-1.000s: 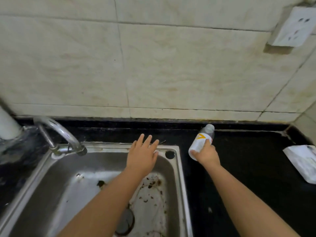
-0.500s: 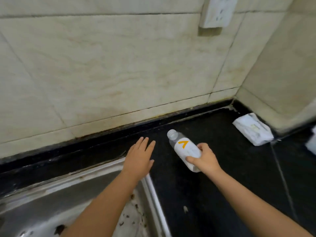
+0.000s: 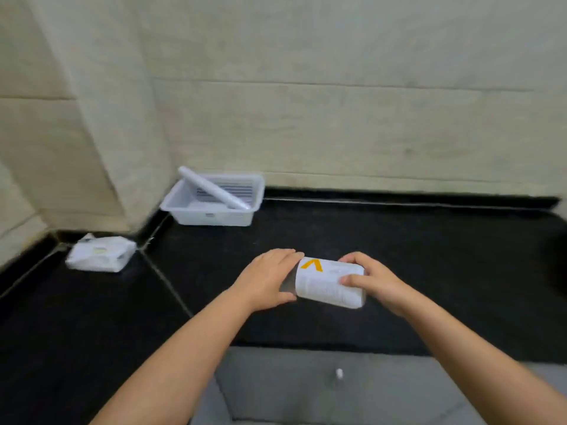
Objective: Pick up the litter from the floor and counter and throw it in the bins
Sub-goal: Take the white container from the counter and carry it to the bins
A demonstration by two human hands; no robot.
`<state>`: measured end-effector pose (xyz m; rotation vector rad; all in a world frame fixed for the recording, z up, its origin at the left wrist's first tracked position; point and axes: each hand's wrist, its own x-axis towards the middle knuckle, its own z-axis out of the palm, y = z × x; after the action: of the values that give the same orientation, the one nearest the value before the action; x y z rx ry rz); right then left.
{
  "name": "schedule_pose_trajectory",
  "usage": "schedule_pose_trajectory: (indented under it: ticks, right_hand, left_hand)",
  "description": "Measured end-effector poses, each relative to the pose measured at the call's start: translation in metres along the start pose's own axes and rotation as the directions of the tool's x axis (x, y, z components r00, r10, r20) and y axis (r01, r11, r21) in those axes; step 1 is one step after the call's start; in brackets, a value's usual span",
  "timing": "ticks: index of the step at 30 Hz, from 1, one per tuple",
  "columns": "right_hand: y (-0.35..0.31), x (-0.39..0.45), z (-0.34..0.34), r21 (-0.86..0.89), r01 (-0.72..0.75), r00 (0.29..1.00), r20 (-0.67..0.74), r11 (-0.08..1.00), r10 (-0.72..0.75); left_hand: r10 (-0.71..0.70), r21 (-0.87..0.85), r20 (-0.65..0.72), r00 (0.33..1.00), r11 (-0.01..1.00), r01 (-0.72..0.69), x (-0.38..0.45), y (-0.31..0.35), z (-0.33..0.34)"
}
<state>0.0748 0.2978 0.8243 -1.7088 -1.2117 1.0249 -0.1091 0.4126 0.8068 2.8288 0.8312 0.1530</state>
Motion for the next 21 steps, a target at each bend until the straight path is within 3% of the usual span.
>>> schedule_pose_trajectory:
  ticks: [4, 8, 14, 18, 21]
  right_hand:
    - [0.08, -0.128, -0.157, 0.061, -0.073, 0.957, -0.276, 0.995, 0.087]
    - [0.157, -0.277, -0.275, 0.14, -0.14, 0.816, -0.545, 0.98, 0.194]
    - [0.236, -0.475, -0.357, 0.341, -0.161, 0.42, -0.826, 0.926, 0.377]
    - [0.282, -0.577, -0.377, 0.451, -0.14, 0.118, -0.876, 0.881, 0.467]
    - [0.313, -0.643, -0.393, 0.498, -0.204, -0.078, -0.866, 0.843, 0.493]
  left_hand:
    - [0.334, -0.022, 0.043, 0.942, 0.943, -0.333, 0.098, 0.194, 0.032]
    - [0.597, -0.024, 0.067, 0.799, 0.802, -0.597, 0.146, 0.391, 0.075]
    - [0.855, -0.016, 0.131, 0.502, 0.508, -0.861, 0.161, 0.647, 0.133]
    - [0.948, -0.002, 0.183, 0.261, 0.266, -0.964, 0.15, 0.79, 0.173]
    - [0.974, -0.055, 0.21, 0.084, 0.097, -0.994, 0.14, 0.889, 0.203]
